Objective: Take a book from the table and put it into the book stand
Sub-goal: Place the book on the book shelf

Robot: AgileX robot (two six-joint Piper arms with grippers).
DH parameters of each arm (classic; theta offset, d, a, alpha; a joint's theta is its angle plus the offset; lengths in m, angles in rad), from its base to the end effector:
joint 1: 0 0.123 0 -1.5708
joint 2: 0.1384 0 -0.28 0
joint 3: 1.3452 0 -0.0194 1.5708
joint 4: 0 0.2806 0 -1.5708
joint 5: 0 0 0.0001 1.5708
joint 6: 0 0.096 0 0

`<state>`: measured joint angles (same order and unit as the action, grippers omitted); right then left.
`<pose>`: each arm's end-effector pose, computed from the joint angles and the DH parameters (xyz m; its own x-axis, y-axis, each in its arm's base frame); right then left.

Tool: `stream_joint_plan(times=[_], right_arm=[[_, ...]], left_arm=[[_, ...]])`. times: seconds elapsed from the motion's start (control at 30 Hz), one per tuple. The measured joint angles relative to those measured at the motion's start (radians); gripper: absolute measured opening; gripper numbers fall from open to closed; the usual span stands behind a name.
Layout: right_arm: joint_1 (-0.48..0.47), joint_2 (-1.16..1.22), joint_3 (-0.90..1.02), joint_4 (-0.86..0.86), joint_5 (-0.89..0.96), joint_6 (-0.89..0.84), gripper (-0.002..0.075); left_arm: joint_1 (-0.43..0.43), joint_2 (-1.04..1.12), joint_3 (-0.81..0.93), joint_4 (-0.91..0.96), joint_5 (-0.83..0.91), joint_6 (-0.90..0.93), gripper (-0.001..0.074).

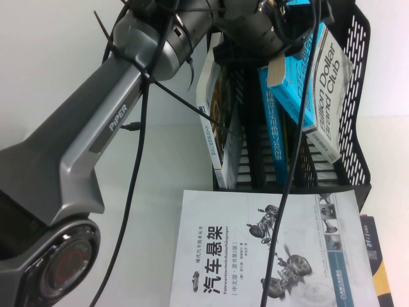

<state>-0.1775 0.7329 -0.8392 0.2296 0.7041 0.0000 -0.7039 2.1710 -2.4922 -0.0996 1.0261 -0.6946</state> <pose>0.1745 -0.0169 0.3648 -0.4542 0.2577 -0.8528 0.1289 0.9662 0.2233 0.3884 -0.3404 0.4040 -0.7969 -0.2109 -0.5661 0.2135 0.7784 -0.5904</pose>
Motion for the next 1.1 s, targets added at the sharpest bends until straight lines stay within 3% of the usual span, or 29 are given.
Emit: stream_joint_plan(times=[0.67, 1.1], right_arm=[[0.0, 0.0, 0.0, 0.026, 0.0, 0.0, -0.0002], [0.0, 0.0, 0.0, 0.034, 0.0, 0.0, -0.0002]], left_arm=[[-0.004, -0.048, 0.0, 0.021, 0.084, -0.021, 0.0181], [-0.017, -0.055, 0.0, 0.1, 0.045, -0.108, 0.0181]])
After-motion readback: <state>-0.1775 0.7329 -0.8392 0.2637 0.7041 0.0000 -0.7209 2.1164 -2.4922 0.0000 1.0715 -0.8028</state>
